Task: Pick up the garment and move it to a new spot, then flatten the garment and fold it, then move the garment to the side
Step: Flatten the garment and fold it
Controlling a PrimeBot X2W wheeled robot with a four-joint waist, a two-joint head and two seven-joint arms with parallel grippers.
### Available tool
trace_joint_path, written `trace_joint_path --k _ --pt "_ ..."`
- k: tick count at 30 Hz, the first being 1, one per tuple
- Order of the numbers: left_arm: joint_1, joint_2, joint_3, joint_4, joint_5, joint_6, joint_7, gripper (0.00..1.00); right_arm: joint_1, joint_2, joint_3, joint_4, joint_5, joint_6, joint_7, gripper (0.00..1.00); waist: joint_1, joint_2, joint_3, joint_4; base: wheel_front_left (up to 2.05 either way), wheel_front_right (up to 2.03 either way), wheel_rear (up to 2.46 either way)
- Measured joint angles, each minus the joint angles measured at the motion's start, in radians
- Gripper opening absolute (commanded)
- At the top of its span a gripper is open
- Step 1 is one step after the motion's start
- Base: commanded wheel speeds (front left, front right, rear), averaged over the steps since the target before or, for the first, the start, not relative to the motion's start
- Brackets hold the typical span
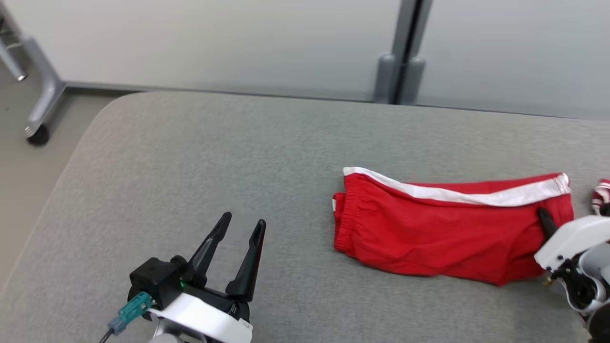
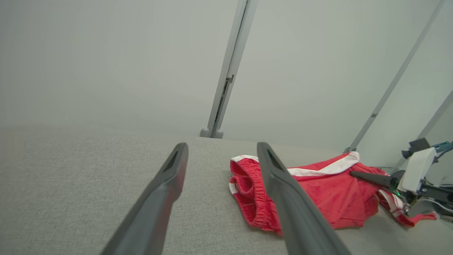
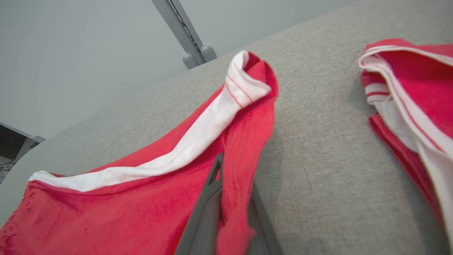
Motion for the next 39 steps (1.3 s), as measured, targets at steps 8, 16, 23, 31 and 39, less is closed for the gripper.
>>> trace_joint_path --k 8,16,23,31,39 --pt "0.025 -0.004 -0.001 -0.019 0.001 0.017 0.002 1.00 0.046 -0.027 0.012 -0.018 0.016 0.000 -0.059 0.00 0.0000 0.0000 -0.063 -0.075 0.00 0.00 0.00" --pt "0.040 -0.003 0.022 -0.026 0.010 0.029 -0.003 1.00 0.018 -0.016 0.042 -0.064 0.017 0.000 -0.054 0.00 0.0000 0.0000 -0.084 -0.073 0.00 0.00 0.00" --pt "0.044 -0.017 0.019 -0.017 0.015 0.024 -0.003 1.00 -0.049 0.046 0.100 -0.107 -0.016 0.000 -0.020 0.00 0.0000 0.0000 -0.084 -0.023 0.00 0.00 0.00" --pt "0.044 -0.024 0.021 0.004 0.018 0.021 -0.006 1.00 -0.057 0.126 0.176 -0.054 -0.054 0.000 0.034 0.00 0.0000 0.0000 -0.080 0.062 0.00 0.00 0.00" --pt "0.041 -0.036 0.022 0.017 0.020 0.014 -0.006 1.00 -0.088 0.206 0.213 0.047 -0.076 0.000 0.068 0.00 0.0000 0.0000 -0.063 0.105 0.00 0.00 0.00"
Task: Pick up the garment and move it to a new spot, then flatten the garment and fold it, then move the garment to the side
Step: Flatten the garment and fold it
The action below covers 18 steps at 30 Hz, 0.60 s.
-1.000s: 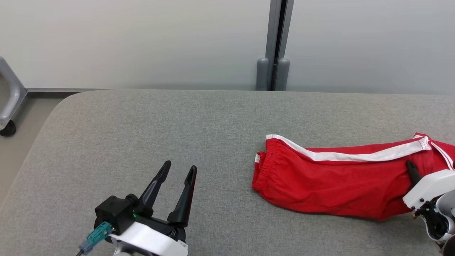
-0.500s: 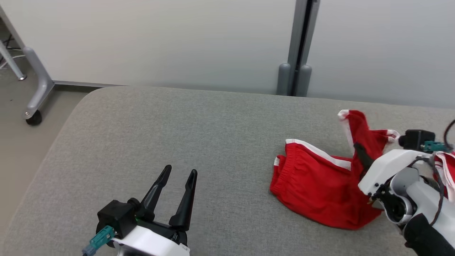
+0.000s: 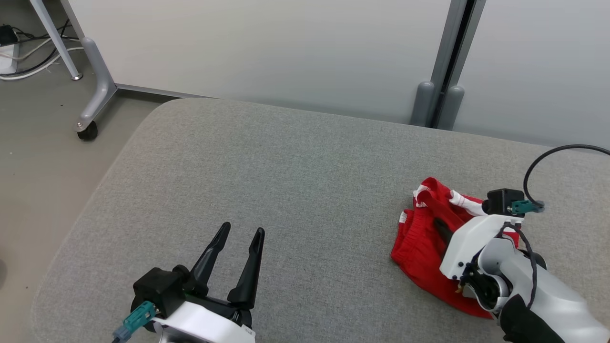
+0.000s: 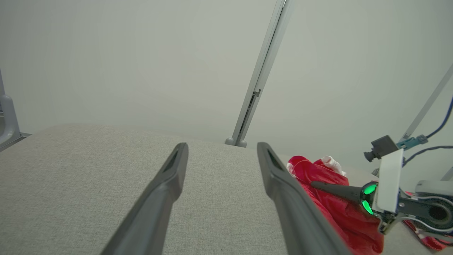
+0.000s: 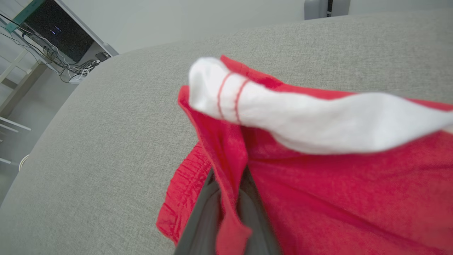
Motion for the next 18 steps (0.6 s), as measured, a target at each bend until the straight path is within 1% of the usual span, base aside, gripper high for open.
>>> trace_joint_path --k 1,2,3,4,7,11,12,15,18 --pt "-0.001 -0.001 0.001 0.002 0.000 0.000 0.000 1.00 -0.002 0.008 0.002 0.011 -0.002 0.000 0.000 0.18 0.0000 0.0000 0.001 0.001 0.00 0.00 0.00" --pt "-0.002 -0.001 0.002 0.004 0.000 0.000 0.000 1.00 -0.007 0.016 0.005 0.020 -0.002 0.000 -0.001 0.45 0.0000 0.0000 0.002 0.001 0.00 0.00 0.00" --pt "-0.003 -0.001 0.003 0.006 0.000 -0.003 0.000 1.00 -0.012 0.023 0.010 0.024 -0.005 0.000 -0.001 0.98 0.0000 0.0000 0.002 0.000 0.00 0.00 0.00" --pt "-0.003 -0.002 0.005 0.008 0.000 -0.003 0.000 1.00 -0.014 0.029 0.015 0.024 -0.011 0.000 -0.004 1.00 0.0000 0.0000 0.002 -0.002 0.00 0.00 0.00" --pt "-0.003 -0.001 0.011 0.013 0.000 -0.002 -0.001 1.00 -0.011 0.038 0.037 0.018 -0.014 0.000 -0.004 1.00 0.0000 0.0000 -0.003 -0.014 0.00 0.00 0.00" --pt "0.000 0.003 0.021 0.012 0.002 0.001 -0.001 1.00 -0.005 0.029 0.059 -0.032 -0.018 0.000 -0.026 1.00 0.0000 0.0001 -0.015 -0.042 0.00 0.00 0.00" --pt "0.002 0.005 0.029 0.005 0.004 0.005 -0.001 1.00 0.000 0.017 0.072 -0.081 -0.017 0.000 -0.034 1.00 0.0000 0.0000 -0.021 -0.062 0.00 0.00 0.00" --pt "0.004 0.007 0.043 -0.007 0.009 0.012 -0.001 1.00 0.005 -0.014 0.082 -0.171 -0.009 0.000 -0.047 1.00 0.0000 0.0000 -0.029 -0.093 0.00 0.00 0.00" --pt "0.009 0.009 0.055 -0.020 0.015 0.015 -0.001 1.00 0.013 -0.064 0.080 -0.261 -0.007 0.000 -0.091 1.00 0.0000 0.0000 -0.036 -0.126 0.00 0.00 0.00"
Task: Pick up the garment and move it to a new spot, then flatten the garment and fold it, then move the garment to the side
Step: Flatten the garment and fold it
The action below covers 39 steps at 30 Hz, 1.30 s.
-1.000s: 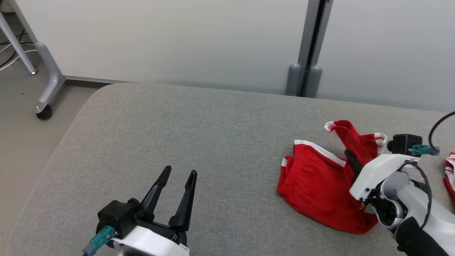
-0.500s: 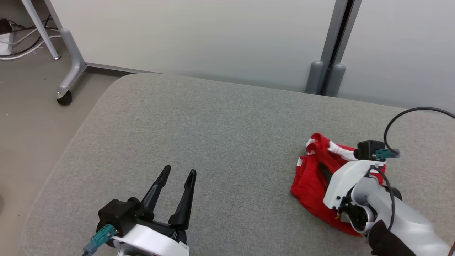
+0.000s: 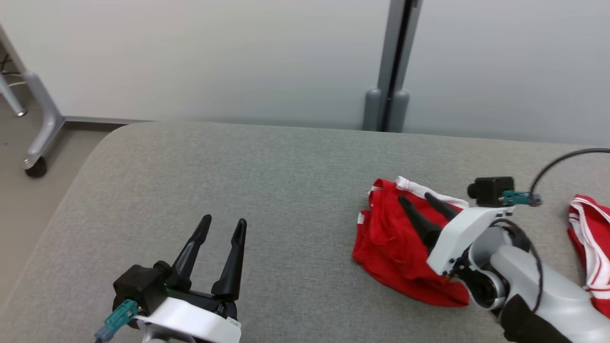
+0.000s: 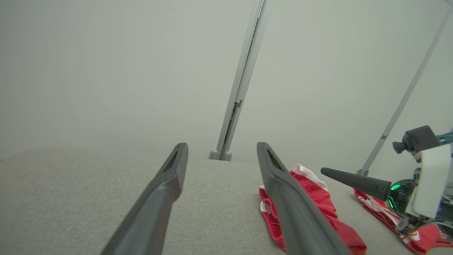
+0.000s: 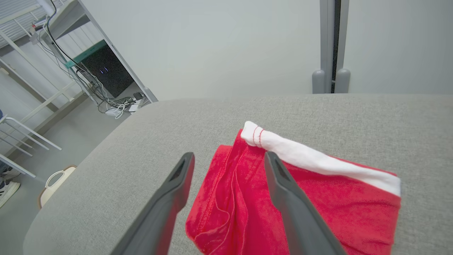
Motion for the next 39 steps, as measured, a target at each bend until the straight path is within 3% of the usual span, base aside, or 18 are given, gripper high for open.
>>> trace_joint_path --k 7,10,12,17,22,27,32,39 --pt "0.027 0.005 0.064 -0.047 0.026 0.013 0.000 1.00 0.040 -0.133 -0.087 -0.124 -0.081 0.000 -0.125 1.00 -0.0001 0.0000 -0.014 -0.075 0.00 0.00 0.00" --pt "0.044 0.009 0.100 -0.063 0.051 0.021 -0.002 1.00 0.084 -0.164 -0.185 -0.152 -0.156 0.000 -0.139 1.00 0.0000 0.0000 -0.017 -0.105 0.00 0.00 0.00" --pt "0.055 0.010 0.126 -0.074 0.071 0.022 -0.002 1.00 0.127 -0.165 -0.316 -0.200 -0.230 0.000 -0.141 1.00 0.0000 0.0000 -0.017 -0.122 0.00 0.00 0.00" --pt "0.083 -0.006 0.186 -0.092 0.119 0.026 -0.002 1.00 0.330 -0.092 -0.636 -0.378 -0.468 0.000 -0.143 1.00 0.0000 0.0000 -0.018 -0.156 0.00 0.00 0.00" --pt "0.107 -0.037 0.241 -0.095 0.174 0.010 -0.002 1.00 0.523 0.020 -0.823 -0.536 -0.678 0.000 -0.143 1.00 0.0000 0.0000 -0.024 -0.172 0.00 0.00 0.00" --pt "0.129 -0.067 0.276 -0.072 0.238 -0.018 -0.002 1.00 0.640 0.099 -0.893 -0.634 -0.786 0.000 -0.143 1.00 0.0000 0.0000 -0.026 -0.180 0.00 0.00 0.00" --pt "0.143 -0.097 0.292 -0.042 0.300 -0.042 -0.002 1.00 0.700 0.142 -0.904 -0.653 -0.852 0.000 -0.143 1.00 0.0000 0.0000 -0.029 -0.180 0.00 0.00 0.00" --pt "0.165 -0.127 0.315 -0.005 0.379 -0.071 -0.002 1.00 0.703 0.146 -0.889 -0.654 -0.894 0.000 -0.143 1.00 0.0000 0.0000 -0.032 -0.178 0.00 0.00 0.00"
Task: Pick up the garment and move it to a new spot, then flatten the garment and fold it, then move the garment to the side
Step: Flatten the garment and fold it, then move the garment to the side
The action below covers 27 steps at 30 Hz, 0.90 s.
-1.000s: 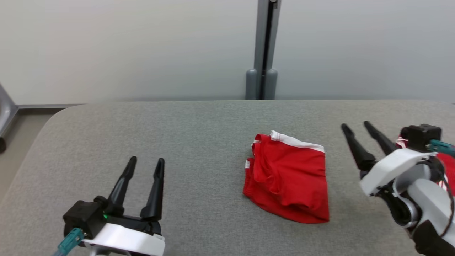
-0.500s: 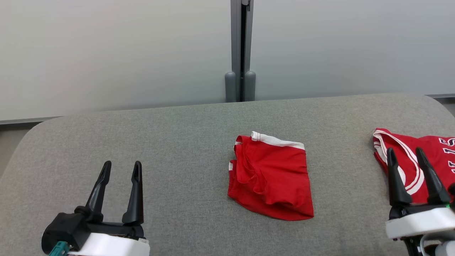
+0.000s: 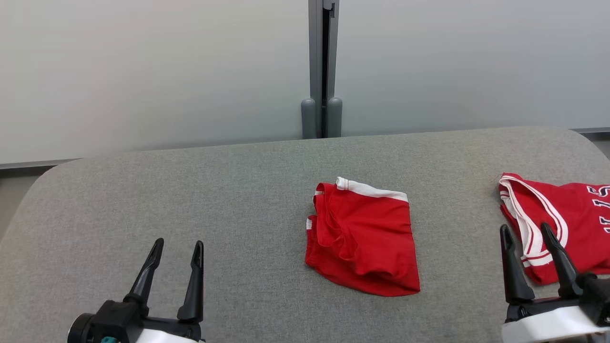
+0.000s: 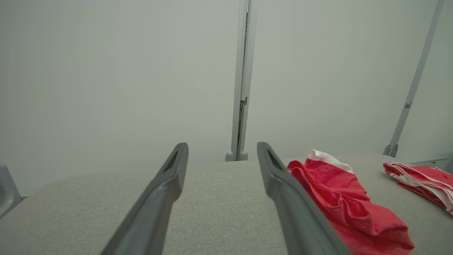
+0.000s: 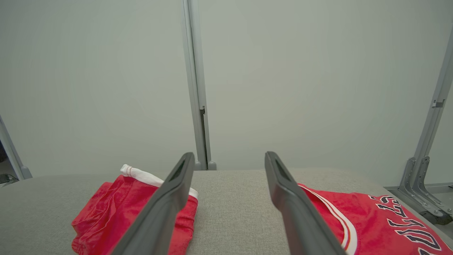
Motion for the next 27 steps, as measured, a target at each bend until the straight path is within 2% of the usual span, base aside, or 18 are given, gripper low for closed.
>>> trace_joint_path --k 8,20,27 --pt "0.001 -0.031 0.040 0.063 0.026 -0.015 0.000 1.00 -0.029 -0.014 0.012 0.021 -0.006 0.000 0.000 1.00 0.0000 0.0000 0.001 0.008 0.00 0.00 0.00" --pt "-0.005 -0.052 0.060 0.081 0.055 -0.049 0.000 1.00 -0.035 -0.016 0.026 0.057 0.002 0.000 0.000 1.00 0.0000 0.0000 0.005 0.025 0.00 0.00 0.00" --pt "-0.008 -0.059 0.064 0.088 0.068 -0.065 0.000 1.00 -0.062 -0.027 0.078 0.118 0.013 0.000 0.010 1.00 0.0000 0.0000 0.009 0.030 0.00 0.00 0.00"
